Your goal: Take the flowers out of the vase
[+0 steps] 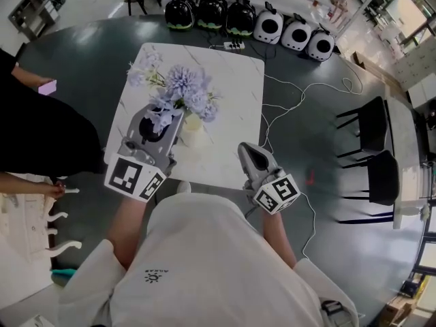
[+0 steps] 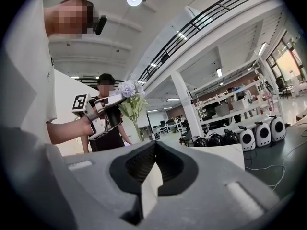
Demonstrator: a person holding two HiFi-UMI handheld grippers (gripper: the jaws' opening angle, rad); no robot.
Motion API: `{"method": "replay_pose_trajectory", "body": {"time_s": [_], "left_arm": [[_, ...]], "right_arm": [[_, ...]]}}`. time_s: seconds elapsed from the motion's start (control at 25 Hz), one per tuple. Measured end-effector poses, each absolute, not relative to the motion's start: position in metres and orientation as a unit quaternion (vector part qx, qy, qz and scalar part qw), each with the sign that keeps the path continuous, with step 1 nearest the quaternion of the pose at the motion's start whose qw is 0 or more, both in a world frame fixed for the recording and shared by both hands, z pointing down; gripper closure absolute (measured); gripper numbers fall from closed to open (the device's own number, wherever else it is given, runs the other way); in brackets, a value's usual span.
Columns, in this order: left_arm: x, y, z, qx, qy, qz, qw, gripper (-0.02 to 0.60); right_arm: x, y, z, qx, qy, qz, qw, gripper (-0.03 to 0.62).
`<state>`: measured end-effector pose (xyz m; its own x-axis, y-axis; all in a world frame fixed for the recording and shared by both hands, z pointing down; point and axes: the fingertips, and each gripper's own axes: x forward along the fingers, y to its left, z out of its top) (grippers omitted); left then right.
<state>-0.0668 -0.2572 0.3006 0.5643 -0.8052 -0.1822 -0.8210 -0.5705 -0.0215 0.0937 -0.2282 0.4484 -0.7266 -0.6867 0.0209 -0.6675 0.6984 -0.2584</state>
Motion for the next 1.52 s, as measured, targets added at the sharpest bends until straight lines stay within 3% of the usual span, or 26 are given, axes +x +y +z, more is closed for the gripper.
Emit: {"method": "replay_pose_trajectory", "body": {"time_s": [0.64, 1.52], "left_arm": [[-0.078, -0.233, 0.284, -0.86, 0.501, 0.081, 0.062, 0.5], [-0.103, -0.162, 0.354, -0.81, 0.584, 0.034, 0.032, 0.505]], "right_arm": [[0.096, -0.222, 0.441, -0.336, 0.933, -0.124, 0.036, 0.594], [0.107, -0.162, 0.444, -0.291, 0.949, -0.115, 0.026, 0.594]]}}
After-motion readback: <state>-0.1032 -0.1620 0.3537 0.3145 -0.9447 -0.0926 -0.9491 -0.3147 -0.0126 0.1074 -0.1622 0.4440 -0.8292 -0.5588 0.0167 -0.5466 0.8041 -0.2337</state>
